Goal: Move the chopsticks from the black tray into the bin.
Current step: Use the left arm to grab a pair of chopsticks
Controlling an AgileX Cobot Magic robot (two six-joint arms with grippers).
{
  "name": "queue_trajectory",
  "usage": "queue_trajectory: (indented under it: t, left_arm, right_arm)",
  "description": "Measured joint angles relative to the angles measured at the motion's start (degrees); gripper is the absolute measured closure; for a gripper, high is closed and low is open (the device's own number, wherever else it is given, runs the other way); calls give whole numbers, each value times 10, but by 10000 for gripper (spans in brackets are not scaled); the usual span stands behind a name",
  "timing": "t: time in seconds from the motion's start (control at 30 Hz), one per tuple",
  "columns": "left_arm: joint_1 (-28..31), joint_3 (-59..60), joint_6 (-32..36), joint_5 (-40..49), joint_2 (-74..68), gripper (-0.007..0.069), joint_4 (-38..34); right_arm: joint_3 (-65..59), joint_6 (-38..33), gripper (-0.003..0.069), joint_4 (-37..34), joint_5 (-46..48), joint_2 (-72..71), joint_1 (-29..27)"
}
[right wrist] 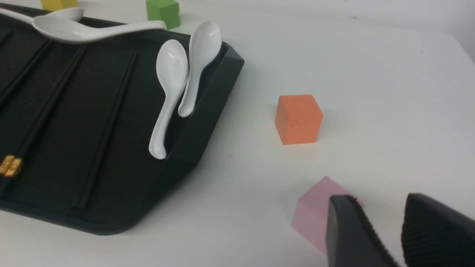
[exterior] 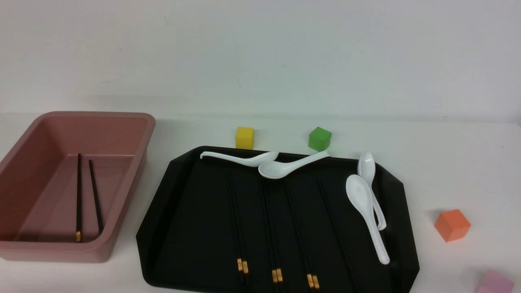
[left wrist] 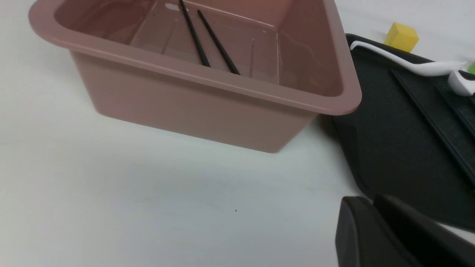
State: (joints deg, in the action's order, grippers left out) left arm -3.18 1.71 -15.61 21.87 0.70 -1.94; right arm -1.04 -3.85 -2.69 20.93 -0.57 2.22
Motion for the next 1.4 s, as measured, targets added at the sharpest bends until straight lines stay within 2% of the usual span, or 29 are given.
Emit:
queue_trajectory:
  t: [0.1,0.17,0.23,0.37,0.4,0.43,0.5,0.57,0.73,1.03,1.17,1.23,1.33,1.4]
  left_arm:
    - [0,0,-5,-2,0,564,-9]
    - [0,0,-26,-9,0,562,-40]
    - [0,0,-73,-24,0,558,-111]
    - [0,0,-192,-46,0,552,-298]
    - [0,0,-204,-48,0,552,-318]
    - [0,0,-239,-51,0,550,-382]
    - [0,0,-266,-56,0,548,-453]
    - [0,0,-274,-65,0,546,-480]
    - [0,0,-279,-83,0,545,-498]
    - [0,0,-281,-178,0,543,-514]
    - [0,-13,-350,-210,0,542,-588]
    - [0,-50,-359,-211,0,542,-603]
    - [0,-114,-308,-219,0,542,-575]
    - [0,-200,-204,-205,-20,558,-514]
  right_arm:
    - [0,0,419,0,0,0,0]
    - [0,0,419,0,0,0,0]
    - [0,0,419,0,0,0,0]
    - [0,0,419,0,0,0,0]
    - [0,0,419,0,0,0,0]
    - [0,0,419,0,0,0,0]
    - [0,0,419,0,0,0,0]
    - [0,0,419,0,0,0,0]
    - [0,0,419,0,0,0,0]
    - [0,0,419,0,0,0,0]
    - [0,0,419,0,0,0,0]
    - [0,0,419,0,0,0,0]
    - [0,0,419,0,0,0,0]
    - [0,0,419,0,0,0,0]
